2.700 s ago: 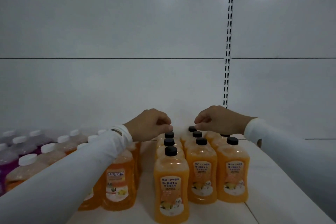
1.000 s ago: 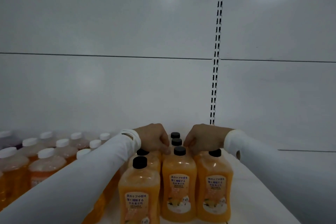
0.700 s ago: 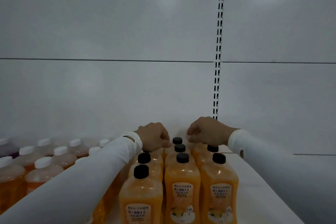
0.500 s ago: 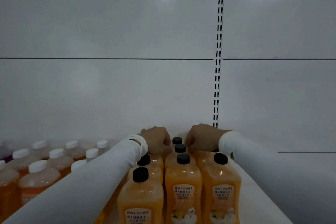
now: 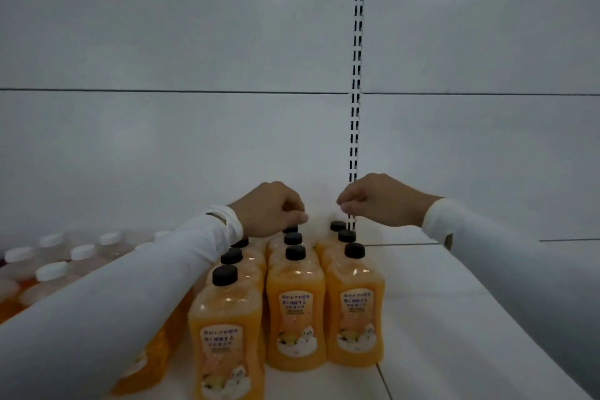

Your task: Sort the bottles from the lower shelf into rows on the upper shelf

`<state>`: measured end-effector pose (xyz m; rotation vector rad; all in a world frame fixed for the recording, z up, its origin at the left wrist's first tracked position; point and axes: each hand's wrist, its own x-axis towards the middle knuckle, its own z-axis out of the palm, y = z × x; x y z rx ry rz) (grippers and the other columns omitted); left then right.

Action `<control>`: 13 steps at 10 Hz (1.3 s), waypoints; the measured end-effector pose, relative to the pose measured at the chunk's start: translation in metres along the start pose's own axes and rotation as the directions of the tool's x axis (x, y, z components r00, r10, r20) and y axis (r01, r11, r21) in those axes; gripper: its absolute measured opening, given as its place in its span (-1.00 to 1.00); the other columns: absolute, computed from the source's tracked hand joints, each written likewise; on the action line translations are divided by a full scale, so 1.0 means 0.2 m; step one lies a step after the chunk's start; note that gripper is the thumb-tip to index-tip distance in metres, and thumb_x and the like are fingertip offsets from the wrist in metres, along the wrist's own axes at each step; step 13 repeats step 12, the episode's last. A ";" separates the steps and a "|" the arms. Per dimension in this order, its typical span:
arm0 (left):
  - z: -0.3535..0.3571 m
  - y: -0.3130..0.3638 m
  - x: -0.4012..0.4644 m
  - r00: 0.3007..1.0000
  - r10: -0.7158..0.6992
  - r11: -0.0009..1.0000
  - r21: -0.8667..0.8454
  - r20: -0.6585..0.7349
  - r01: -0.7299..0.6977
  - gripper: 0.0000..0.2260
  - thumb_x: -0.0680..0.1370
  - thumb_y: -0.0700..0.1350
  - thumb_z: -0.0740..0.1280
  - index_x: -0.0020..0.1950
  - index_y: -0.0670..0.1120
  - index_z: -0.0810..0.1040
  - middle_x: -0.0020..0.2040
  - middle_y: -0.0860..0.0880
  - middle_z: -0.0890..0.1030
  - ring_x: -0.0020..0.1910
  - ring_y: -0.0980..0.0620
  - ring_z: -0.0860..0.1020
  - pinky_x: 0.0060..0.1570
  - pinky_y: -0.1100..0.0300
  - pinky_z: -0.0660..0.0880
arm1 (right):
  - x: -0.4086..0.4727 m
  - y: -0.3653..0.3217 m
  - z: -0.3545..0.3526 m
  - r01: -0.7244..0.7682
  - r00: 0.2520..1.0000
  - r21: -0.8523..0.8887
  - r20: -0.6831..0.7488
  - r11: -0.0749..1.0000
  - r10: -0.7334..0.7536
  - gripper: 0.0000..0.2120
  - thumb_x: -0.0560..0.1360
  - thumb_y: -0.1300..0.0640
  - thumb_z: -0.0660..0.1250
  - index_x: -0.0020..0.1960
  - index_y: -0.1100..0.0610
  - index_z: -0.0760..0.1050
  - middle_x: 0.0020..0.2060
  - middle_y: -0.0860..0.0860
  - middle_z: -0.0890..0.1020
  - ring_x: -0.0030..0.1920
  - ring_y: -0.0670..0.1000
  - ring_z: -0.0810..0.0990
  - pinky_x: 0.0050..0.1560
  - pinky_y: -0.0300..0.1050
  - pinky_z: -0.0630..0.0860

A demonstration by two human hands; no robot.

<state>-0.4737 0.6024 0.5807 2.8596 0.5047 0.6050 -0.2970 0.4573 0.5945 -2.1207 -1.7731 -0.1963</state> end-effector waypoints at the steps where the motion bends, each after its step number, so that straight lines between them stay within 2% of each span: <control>1: 0.02 0.14 -0.04 0.995 -0.006 1.000 0.017 0.096 0.004 -0.73 0.55 0.07 0.34 0.13 -0.07 0.64 0.06 0.03 0.65 0.01 0.09 0.59 0.11 0.15 0.54 | -0.12 0.12 -0.03 -0.050 0.999 0.104 0.005 0.993 0.050 -0.78 0.56 0.14 0.30 0.14 0.10 0.64 -0.10 -0.17 0.65 -0.08 -0.13 0.61 -0.06 -0.38 0.47; 2: 0.09 0.25 -0.08 0.973 -0.060 0.996 0.082 0.225 0.042 -0.67 0.51 0.11 0.37 0.17 -0.05 0.62 0.11 0.03 0.64 0.04 0.07 0.58 0.11 0.15 0.54 | -0.22 0.21 0.01 -0.105 0.967 0.158 0.246 0.982 0.063 -0.77 0.51 0.07 0.37 0.13 0.10 0.65 -0.08 -0.02 0.71 -0.03 0.00 0.68 0.06 -0.07 0.63; 3: 0.17 0.32 -0.13 0.955 -0.152 0.981 0.157 0.255 0.115 -0.56 0.47 0.16 0.41 0.28 -0.01 0.56 0.23 0.07 0.56 0.17 0.06 0.52 0.14 0.20 0.45 | -0.26 0.23 0.09 -0.111 0.919 0.112 0.389 0.988 0.059 -0.60 0.45 -0.09 0.46 0.22 0.07 0.59 -0.04 0.01 0.71 0.00 0.03 0.67 0.10 -0.01 0.62; 4: 0.23 0.37 -0.16 0.953 -0.229 0.960 0.210 0.201 0.186 -0.48 0.46 0.19 0.40 0.36 0.01 0.49 0.28 0.05 0.53 0.24 0.00 0.49 0.29 0.06 0.41 | -0.27 0.22 0.16 -0.081 0.920 0.069 0.389 0.994 0.048 -0.55 0.43 -0.10 0.48 0.25 0.06 0.56 -0.02 0.01 0.70 -0.03 0.02 0.67 0.08 -0.04 0.62; 5: 0.27 0.38 -0.17 0.950 -0.271 0.946 0.223 0.155 0.233 -0.49 0.47 0.19 0.38 0.37 0.01 0.48 0.26 0.02 0.57 0.22 -0.05 0.51 0.32 -0.01 0.38 | -0.29 0.20 0.21 -0.065 0.944 0.053 0.328 0.996 0.044 -0.61 0.46 -0.03 0.47 0.22 0.10 0.58 0.00 0.03 0.67 -0.06 0.03 0.66 0.06 -0.05 0.62; 7: 0.29 0.37 -0.18 0.953 -0.280 0.942 0.225 0.117 0.250 -0.50 0.45 0.19 0.39 0.34 0.02 0.51 0.22 0.03 0.59 0.18 -0.04 0.53 0.28 -0.01 0.41 | -0.31 0.17 0.23 -0.083 0.957 0.077 0.285 0.994 0.058 -0.61 0.49 -0.01 0.45 0.25 0.13 0.55 -0.03 -0.01 0.60 -0.17 -0.04 0.59 -0.08 -0.18 0.53; 8: 0.30 0.35 -0.18 0.956 -0.270 0.946 0.218 0.117 0.240 -0.52 0.46 0.20 0.37 0.33 0.04 0.52 0.22 0.03 0.59 0.17 -0.05 0.54 0.27 0.00 0.42 | -0.33 0.17 0.24 -0.095 0.958 0.087 0.278 0.992 0.067 -0.65 0.51 0.01 0.42 0.24 0.13 0.56 -0.08 -0.03 0.60 -0.16 -0.03 0.60 -0.07 -0.17 0.52; 9: 0.31 0.35 -0.18 0.964 -0.245 0.948 0.232 0.102 0.217 -0.55 0.49 0.19 0.33 0.34 0.05 0.50 0.23 0.02 0.58 0.17 -0.05 0.53 0.28 -0.01 0.41 | -0.35 0.17 0.24 -0.126 0.955 0.091 0.281 0.988 0.096 -0.65 0.51 -0.01 0.41 0.25 0.10 0.55 0.00 0.00 0.64 -0.04 0.01 0.62 0.09 -0.07 0.56; 10: 0.31 0.34 -0.18 0.971 -0.211 0.950 0.258 0.115 0.175 -0.53 0.51 0.20 0.31 0.37 0.05 0.45 0.27 0.01 0.54 0.22 -0.05 0.50 0.30 -0.01 0.38 | -0.36 0.15 0.25 -0.131 0.957 0.045 0.265 0.990 0.115 -0.63 0.51 -0.01 0.40 0.27 0.09 0.52 0.11 0.04 0.62 0.09 0.06 0.58 0.18 -0.05 0.51; 11: 0.30 0.33 -0.21 0.978 -0.175 0.960 0.241 0.111 0.144 -0.50 0.50 0.21 0.32 0.39 0.04 0.42 0.33 0.02 0.49 0.28 -0.04 0.46 0.33 -0.02 0.33 | -0.39 0.09 0.26 -0.148 0.954 -0.011 0.264 0.989 0.145 -0.62 0.52 -0.02 0.39 0.28 0.10 0.49 0.15 0.05 0.61 0.12 0.06 0.57 0.14 -0.09 0.47; 12: 0.29 0.32 -0.23 0.990 -0.123 0.977 0.184 0.076 0.107 -0.50 0.50 0.19 0.33 0.39 0.04 0.42 0.35 0.03 0.46 0.31 -0.02 0.43 0.36 -0.02 0.31 | -0.42 0.06 0.23 -0.175 0.954 -0.047 0.239 0.983 0.182 -0.53 0.52 -0.09 0.38 0.34 0.10 0.44 0.20 0.04 0.60 0.20 0.08 0.55 0.20 -0.08 0.46; 13: 0.29 0.32 -0.23 0.990 -0.123 0.977 0.184 0.076 0.107 -0.50 0.50 0.19 0.33 0.39 0.04 0.42 0.35 0.03 0.46 0.31 -0.02 0.43 0.36 -0.02 0.31 | -0.42 0.06 0.23 -0.175 0.954 -0.047 0.239 0.983 0.182 -0.53 0.52 -0.09 0.38 0.34 0.10 0.44 0.20 0.04 0.60 0.20 0.08 0.55 0.20 -0.08 0.46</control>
